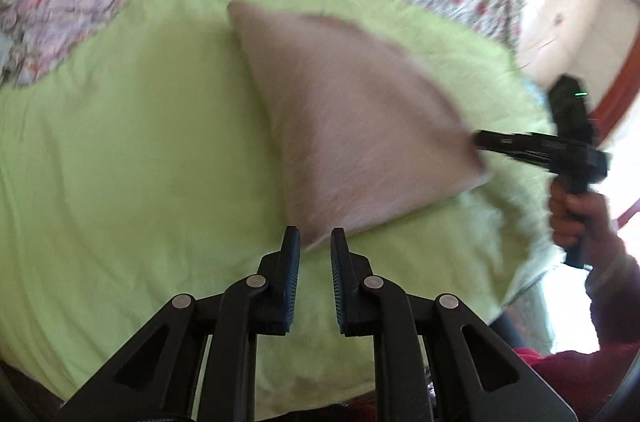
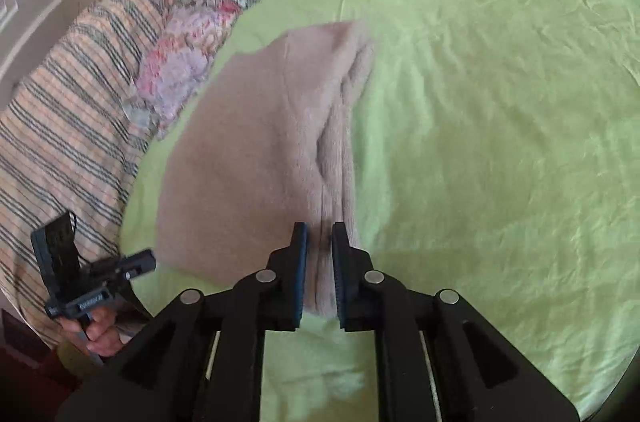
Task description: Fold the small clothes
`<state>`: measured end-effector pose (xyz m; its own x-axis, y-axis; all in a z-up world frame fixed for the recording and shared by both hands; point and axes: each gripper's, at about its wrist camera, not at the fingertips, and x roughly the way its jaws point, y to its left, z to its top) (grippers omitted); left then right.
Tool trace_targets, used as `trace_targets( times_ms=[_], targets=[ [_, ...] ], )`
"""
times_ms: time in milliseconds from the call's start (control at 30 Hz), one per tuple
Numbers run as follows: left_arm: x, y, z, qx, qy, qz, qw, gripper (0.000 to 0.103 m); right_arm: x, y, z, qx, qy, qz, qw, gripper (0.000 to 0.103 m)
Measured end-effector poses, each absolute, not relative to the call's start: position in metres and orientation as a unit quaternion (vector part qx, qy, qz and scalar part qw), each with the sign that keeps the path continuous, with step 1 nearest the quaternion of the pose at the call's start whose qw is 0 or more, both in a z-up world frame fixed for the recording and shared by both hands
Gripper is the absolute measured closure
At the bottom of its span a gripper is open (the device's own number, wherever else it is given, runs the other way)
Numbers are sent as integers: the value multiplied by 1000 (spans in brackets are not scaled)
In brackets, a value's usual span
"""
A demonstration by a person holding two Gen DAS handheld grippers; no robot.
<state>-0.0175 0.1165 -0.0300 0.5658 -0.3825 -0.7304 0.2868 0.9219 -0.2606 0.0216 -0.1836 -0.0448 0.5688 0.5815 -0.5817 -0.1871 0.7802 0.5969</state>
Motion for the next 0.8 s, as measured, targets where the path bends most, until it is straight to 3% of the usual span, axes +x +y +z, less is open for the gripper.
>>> trace_targets(
  times_ms=[100,367,400,433,500,667,800],
  targets=[
    [-8,116,-7,-81,391,-217,891,84,44,-183,-35,260,391,227,853,69],
    [81,90,-10,-90,381,-220,893,82,126,-172,-53,326,415,228,818,67],
    [92,90,-18,-92,395,-220,887,83,130,-172,-55,327,420,235,813,68],
    [102,91,-27,-97,413,-215,879,83,134,-169,-54,320,422,236,815,87],
    [108,93,-38,-106,431,-211,871,97,136,-168,-40,300,404,235,832,91],
    [101,88,-53,-99,436,-217,868,97,142,-158,-48,229,421,195,856,93],
    [97,82,-53,-97,433,-214,870,97,135,-167,-57,260,415,198,849,90]
  ],
)
